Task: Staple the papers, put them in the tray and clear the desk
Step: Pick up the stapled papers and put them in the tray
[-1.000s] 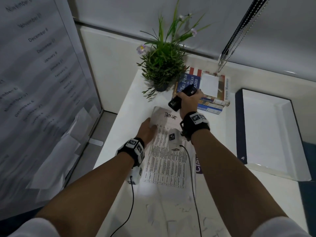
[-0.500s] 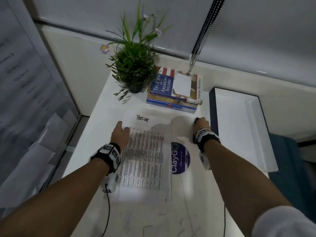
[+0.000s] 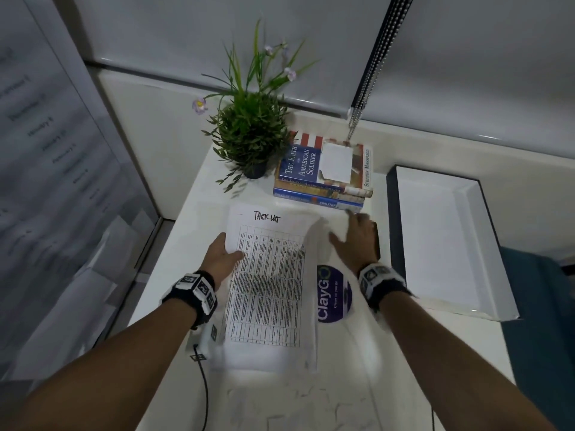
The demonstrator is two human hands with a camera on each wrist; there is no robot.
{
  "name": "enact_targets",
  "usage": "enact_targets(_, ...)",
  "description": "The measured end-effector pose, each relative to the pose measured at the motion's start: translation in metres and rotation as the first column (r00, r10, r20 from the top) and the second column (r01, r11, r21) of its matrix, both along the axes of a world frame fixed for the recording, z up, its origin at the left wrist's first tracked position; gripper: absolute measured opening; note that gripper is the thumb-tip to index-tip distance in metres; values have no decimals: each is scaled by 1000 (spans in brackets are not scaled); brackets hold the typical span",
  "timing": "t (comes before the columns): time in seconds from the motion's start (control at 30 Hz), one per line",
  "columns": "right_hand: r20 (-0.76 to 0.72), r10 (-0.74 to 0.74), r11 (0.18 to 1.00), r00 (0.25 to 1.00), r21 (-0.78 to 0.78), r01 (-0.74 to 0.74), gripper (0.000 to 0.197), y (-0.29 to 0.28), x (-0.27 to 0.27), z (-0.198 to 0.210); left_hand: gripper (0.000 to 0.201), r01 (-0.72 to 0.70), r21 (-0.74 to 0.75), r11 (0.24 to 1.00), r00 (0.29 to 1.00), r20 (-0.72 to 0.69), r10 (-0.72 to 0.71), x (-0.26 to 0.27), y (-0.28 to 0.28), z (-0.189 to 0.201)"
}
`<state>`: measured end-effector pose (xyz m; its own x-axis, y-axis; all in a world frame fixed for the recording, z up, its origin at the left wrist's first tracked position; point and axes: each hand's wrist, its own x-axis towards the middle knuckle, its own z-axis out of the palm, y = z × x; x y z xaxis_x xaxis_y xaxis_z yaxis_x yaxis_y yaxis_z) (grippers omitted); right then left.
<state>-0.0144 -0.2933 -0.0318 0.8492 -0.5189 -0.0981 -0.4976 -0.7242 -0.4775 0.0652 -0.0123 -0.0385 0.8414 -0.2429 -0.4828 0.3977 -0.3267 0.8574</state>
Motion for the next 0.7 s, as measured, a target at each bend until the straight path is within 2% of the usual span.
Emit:
enact_targets(0.03,7,25,981,1000,194,-26,84,15,-5,1,39,3,-30,1000,1000,-5,-3,-1,1,8)
enact_targets(0.1,-69,18,844,997,536,22,103,42,-17,-1,44,-1,-71,998,1000,-9,0,1,4,19)
enact_targets(0.17,-176,33,728,984,679,97,110,60,-28,-3,46,-6,-125,992,1000,-6,5,4,7,33)
enact_targets(0.2,-207,55,687,977,718,113,105,65,-34,-2,45,-7,-153,988,1000,-2,7,6,8,41)
enact_targets(0.23,-184,73,646,980,757,94,86,67,-41,-2,43,-10,-175,984,1000,-6,9,7,9,51)
enact_targets(0.3,-88,81,573,993,819,26,35,74,-56,11,43,-32,-247,969,999,-30,25,13,12,68)
enact_targets(0.33,-57,56,546,997,838,17,29,75,-65,17,44,-45,-282,958,999,-41,35,16,11,75)
enact_targets(0.4,26,-49,514,998,858,3,42,75,-83,27,42,-56,-327,944,998,-52,41,21,4,89)
enact_targets(0.47,103,-162,517,981,856,-4,44,69,-94,31,40,-40,-380,924,997,-77,12,21,-8,98)
enact_targets(0.53,101,-236,503,967,864,33,40,56,-102,40,45,73,-378,923,986,-109,-123,9,-22,98)
enact_targets(0.6,87,-294,518,952,851,82,38,35,-109,49,52,288,-266,920,937,-121,-328,-14,-38,91)
enact_targets(0.63,85,-309,523,947,847,94,38,21,-113,51,52,354,-206,912,918,-107,-381,-27,-48,86)
enact_targets(0.7,87,-332,524,939,845,107,38,-6,-121,59,49,362,-106,926,929,-37,-368,-53,-75,83)
